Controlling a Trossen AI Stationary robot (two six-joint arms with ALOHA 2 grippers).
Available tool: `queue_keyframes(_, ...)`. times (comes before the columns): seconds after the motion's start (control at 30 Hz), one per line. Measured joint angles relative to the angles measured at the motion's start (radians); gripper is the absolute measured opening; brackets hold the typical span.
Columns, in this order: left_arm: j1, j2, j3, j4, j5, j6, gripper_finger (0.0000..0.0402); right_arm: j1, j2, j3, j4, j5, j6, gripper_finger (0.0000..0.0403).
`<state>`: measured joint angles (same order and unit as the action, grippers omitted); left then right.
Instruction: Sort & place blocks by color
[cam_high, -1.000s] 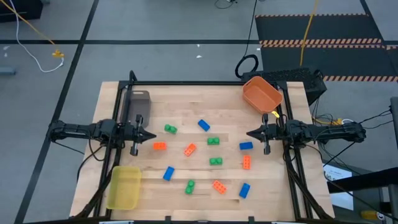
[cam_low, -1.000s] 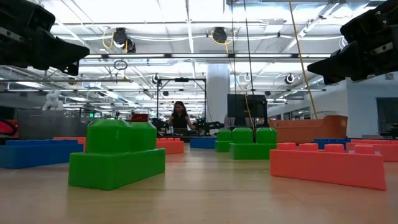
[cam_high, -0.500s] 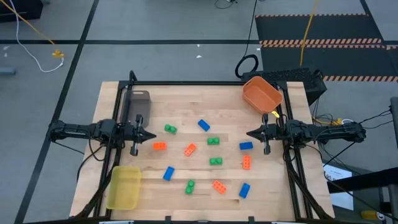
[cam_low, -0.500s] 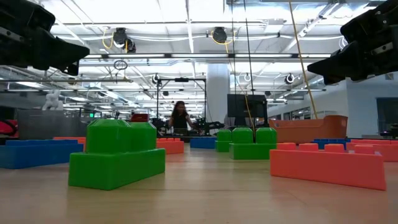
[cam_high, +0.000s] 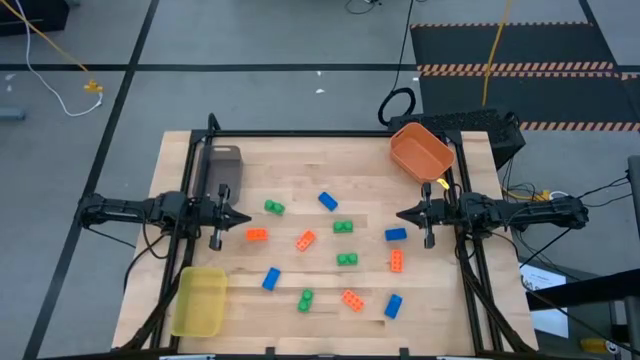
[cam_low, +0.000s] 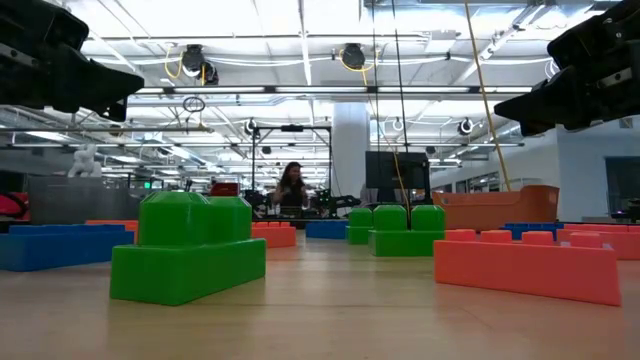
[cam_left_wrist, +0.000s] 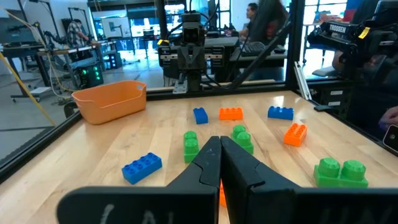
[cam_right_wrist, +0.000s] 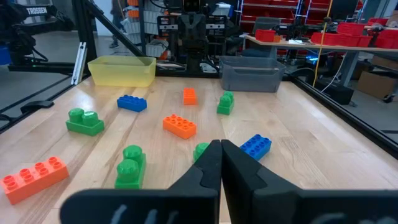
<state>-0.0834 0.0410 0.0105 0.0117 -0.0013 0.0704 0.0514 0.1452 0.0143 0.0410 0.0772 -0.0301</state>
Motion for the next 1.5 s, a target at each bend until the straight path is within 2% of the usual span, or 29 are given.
queue_keyframes(1.17, 0.000, 0.000, 0.000, 0.000, 0.000, 0.000, 0.0003, 0.000, 0.000, 0.000, 0.000, 0.000, 0.000, 0.0000)
queue_keyframes(1.33, 0.000, 0.000, 0.000, 0.000, 0.000, 0.000, 0.0003, 0.000, 0.000, 0.000, 0.051, 0.003, -0.084, 0.0000)
queue_keyframes(1.5, 0.000, 0.000, 0.000, 0.000, 0.000, 0.000, 0.0003, 0.000, 0.000, 0.000, 0.063, 0.003, -0.085, 0.0000)
